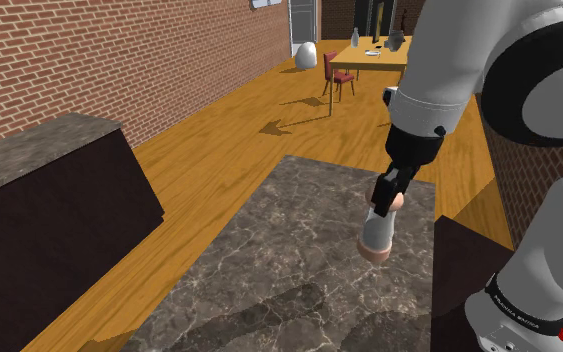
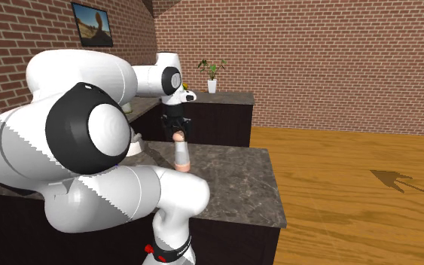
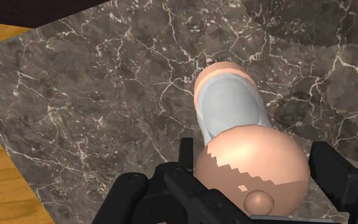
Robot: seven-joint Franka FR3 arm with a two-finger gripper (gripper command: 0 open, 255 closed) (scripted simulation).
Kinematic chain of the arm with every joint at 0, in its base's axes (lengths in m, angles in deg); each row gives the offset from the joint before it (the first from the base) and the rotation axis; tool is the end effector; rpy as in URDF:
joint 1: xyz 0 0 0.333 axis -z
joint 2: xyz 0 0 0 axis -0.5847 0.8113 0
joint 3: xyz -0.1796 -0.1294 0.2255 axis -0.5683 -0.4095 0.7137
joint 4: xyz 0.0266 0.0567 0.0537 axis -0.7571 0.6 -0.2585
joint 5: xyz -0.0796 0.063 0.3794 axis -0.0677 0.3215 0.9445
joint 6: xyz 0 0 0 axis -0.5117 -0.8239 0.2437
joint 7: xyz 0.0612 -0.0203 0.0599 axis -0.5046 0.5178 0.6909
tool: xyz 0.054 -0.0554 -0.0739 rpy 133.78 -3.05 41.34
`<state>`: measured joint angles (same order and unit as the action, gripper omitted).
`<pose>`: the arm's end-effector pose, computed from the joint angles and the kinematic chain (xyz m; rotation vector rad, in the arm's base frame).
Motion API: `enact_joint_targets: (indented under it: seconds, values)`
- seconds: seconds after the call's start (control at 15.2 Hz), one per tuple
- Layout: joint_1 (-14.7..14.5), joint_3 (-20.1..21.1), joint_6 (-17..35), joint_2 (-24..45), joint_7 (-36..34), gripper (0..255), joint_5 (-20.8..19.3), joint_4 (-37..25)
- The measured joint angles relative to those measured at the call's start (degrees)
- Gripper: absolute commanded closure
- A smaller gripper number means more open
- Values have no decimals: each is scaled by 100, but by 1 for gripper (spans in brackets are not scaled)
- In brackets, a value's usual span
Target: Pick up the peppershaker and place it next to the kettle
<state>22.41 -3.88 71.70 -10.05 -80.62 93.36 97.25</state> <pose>0.2347 0.1740 0.5049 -3.1284 -0.2047 -0.1381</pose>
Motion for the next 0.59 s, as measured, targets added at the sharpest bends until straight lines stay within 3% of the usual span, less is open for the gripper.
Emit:
enact_joint_targets:
  seconds: [0.59]
  values:
    - [84,-146,-640,110,-5,255,-150,-753]
